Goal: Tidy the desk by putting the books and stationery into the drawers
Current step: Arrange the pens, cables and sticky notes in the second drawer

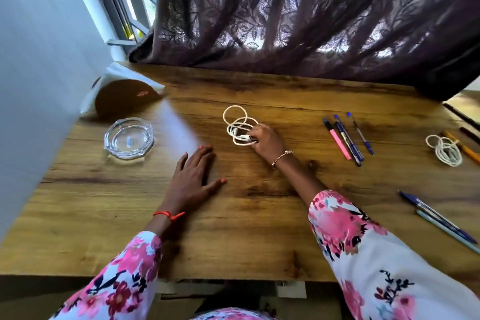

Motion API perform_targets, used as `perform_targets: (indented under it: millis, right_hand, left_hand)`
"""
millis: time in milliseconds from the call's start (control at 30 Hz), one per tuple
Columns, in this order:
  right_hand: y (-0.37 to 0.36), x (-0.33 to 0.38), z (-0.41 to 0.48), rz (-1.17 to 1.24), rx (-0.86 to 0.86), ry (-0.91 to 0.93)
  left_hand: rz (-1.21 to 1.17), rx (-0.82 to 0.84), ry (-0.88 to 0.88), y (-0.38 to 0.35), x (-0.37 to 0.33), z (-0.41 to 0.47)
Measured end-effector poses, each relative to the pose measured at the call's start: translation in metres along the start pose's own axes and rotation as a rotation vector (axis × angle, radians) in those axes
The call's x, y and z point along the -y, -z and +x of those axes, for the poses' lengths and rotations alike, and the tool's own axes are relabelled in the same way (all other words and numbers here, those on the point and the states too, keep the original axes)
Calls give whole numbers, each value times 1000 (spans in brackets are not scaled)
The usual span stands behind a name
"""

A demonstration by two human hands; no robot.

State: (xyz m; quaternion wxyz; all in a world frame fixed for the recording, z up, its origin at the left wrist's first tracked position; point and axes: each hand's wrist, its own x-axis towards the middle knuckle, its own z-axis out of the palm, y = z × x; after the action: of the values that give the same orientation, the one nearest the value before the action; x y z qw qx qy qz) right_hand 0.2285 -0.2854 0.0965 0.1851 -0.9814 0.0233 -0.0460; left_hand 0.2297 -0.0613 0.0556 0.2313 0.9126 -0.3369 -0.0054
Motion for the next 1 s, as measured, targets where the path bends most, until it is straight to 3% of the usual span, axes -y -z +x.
perform_targets:
  millis: [167,300,667,867,1000]
  right_hand:
    - [11,-19,-44,20,-212,68]
    - [28,-39,-99,-68,-357,22]
    - [73,-96,-349,-145,-696,-328]
    - [74,-116,-480,-204,-870,-601]
    - [55,-140,-524,-185,-869,-757]
  left_hand:
    - [37,11,13,-4,-5,1]
    - [-80,44,-33,-14,-46,5]
    - [-182,101,-564,-78,-239,-14]
    - [-249,231,-800,-115,-315,-58]
    - [-171,262,-941,-136,-347,-80]
